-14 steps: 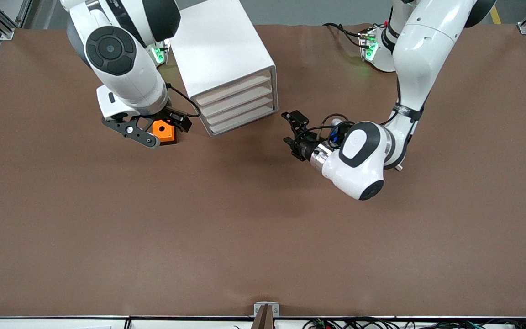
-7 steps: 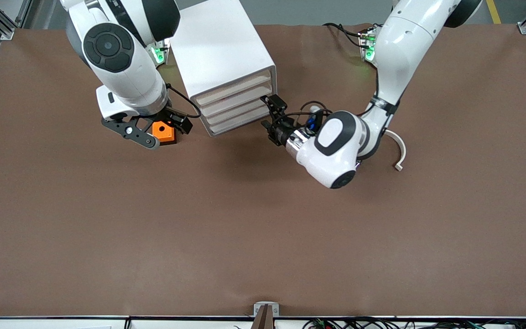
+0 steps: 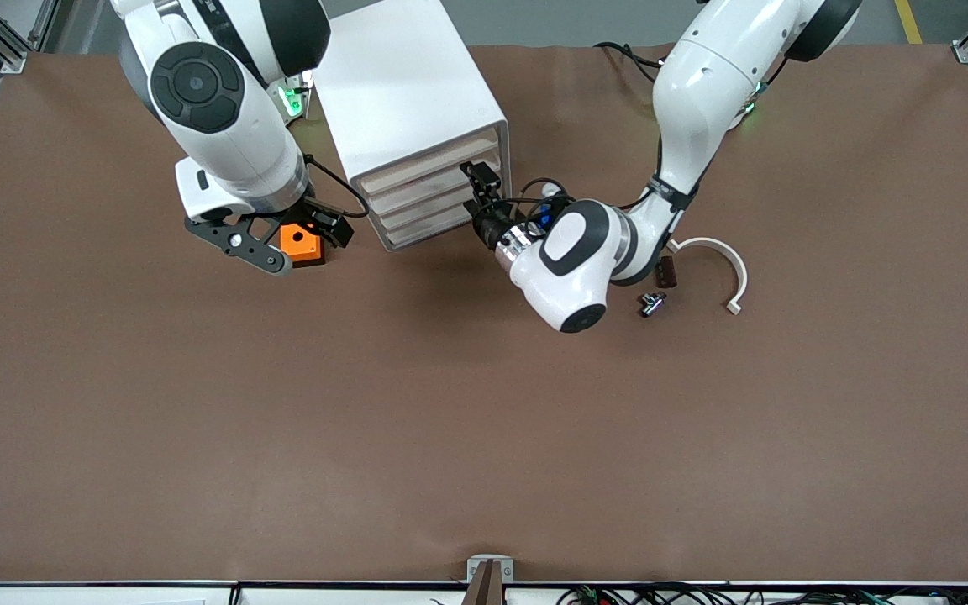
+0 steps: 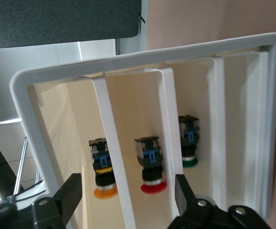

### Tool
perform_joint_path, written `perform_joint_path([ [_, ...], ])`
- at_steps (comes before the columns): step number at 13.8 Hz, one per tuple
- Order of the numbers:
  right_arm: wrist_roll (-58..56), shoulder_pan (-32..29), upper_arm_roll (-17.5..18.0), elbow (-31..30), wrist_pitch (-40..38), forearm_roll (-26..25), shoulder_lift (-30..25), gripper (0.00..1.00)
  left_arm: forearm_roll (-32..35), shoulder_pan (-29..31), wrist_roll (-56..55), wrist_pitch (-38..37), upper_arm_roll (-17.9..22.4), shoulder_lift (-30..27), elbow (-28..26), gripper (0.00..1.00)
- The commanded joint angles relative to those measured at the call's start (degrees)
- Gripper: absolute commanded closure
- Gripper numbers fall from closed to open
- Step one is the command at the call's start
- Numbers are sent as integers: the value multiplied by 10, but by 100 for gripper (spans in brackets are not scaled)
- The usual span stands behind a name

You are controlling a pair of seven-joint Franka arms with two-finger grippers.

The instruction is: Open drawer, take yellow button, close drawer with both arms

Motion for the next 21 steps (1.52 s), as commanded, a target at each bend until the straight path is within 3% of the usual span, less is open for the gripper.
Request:
perform_joint_path([
  [1, 10, 6, -2, 10, -4, 6, 1, 0, -12, -18, -21, -5, 4, 5, 10, 17],
  [2, 25, 11, -2, 10, -4, 19, 1, 0, -11, -22, -21, -5, 4, 5, 10, 18],
  [5, 91, 38, -2, 8, 13, 36, 5, 0, -14, -26, -21, -5, 4, 15, 10, 39],
  [7, 111, 38, -2, 9, 26, 37, 8, 0, -13, -33, -21, -5, 4, 14, 10, 39],
  [10, 138, 28, -3, 10, 26, 37, 7, 0, -10, -43, -45, -5, 4, 13, 10, 51],
  [12, 138, 16, -6, 12, 27, 34, 7, 0, -9, -42, -48, -5, 4, 13, 10, 67],
  [15, 127, 3, -6, 30, 27, 37, 7, 0, -9, -41, -47, -5, 5, 11, 11, 100],
  [21, 136, 13, -4, 24, 44, 38, 9, 0, -10, 9, -47, -5, 10, 8, 18, 100],
])
